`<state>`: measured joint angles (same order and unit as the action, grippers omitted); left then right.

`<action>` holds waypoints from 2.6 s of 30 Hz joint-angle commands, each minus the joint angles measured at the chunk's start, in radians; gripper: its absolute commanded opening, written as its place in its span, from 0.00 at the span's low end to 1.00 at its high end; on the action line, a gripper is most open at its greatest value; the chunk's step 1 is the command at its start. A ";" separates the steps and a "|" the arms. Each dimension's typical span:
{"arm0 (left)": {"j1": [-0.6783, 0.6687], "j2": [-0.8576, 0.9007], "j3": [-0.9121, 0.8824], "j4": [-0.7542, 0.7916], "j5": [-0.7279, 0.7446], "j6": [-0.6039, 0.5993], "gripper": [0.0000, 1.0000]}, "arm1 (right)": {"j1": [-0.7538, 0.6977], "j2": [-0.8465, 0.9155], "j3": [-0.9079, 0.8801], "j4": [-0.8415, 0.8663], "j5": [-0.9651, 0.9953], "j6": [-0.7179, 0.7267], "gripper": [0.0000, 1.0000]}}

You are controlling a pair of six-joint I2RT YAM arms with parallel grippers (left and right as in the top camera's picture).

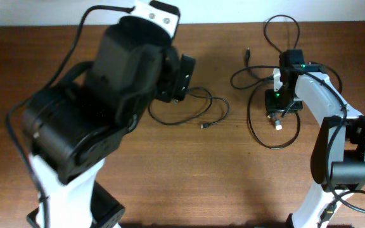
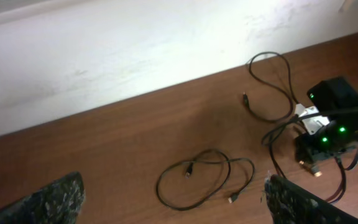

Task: Untangle cables

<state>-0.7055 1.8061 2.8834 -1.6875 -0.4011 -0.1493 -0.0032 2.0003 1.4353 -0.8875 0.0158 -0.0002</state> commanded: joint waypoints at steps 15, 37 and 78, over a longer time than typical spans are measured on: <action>-0.028 -0.077 -0.001 0.000 0.000 0.006 0.92 | 0.004 0.100 0.021 0.127 -0.046 0.001 0.77; -0.028 -0.102 -0.102 0.000 -0.003 0.003 0.88 | -0.480 -0.161 0.514 -0.090 -0.060 -0.008 0.04; -0.281 -0.071 -0.102 0.000 -0.146 -0.119 0.80 | -0.932 0.233 0.520 0.287 -0.152 0.058 0.04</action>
<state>-0.9817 1.7210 2.7804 -1.6871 -0.5308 -0.2554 -0.9565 2.2135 1.9320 -0.6010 -0.0830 0.0353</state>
